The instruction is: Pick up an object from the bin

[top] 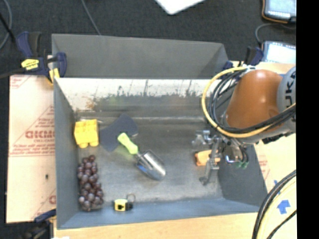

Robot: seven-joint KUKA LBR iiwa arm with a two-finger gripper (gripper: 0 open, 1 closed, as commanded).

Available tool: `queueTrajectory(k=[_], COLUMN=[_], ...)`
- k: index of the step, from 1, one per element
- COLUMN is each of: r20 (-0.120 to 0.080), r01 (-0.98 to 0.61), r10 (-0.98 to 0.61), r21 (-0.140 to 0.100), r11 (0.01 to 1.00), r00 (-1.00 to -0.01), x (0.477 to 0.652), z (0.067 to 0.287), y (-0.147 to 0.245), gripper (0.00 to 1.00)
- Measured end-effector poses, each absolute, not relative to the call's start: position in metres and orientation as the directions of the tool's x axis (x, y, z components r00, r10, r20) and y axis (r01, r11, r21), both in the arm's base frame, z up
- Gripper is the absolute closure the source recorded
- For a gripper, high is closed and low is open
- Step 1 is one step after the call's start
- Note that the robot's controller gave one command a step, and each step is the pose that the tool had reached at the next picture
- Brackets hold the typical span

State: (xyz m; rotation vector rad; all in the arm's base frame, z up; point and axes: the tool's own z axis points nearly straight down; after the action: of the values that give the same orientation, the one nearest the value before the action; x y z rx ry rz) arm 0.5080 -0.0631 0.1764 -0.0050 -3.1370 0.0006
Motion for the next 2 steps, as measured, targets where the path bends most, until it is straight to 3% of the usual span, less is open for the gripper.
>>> queueTrajectory(k=[1, 2], r20=[-0.003, -0.007], r01=[0.002, -0.064], r10=[0.002, -0.064], r21=[-0.001, -0.001], r11=[1.0, 0.998], r00=[-1.0, -0.998], x=[0.51, 0.543], z=[0.18, 0.162], y=[-0.063, -0.09], gripper=[0.0, 0.0])
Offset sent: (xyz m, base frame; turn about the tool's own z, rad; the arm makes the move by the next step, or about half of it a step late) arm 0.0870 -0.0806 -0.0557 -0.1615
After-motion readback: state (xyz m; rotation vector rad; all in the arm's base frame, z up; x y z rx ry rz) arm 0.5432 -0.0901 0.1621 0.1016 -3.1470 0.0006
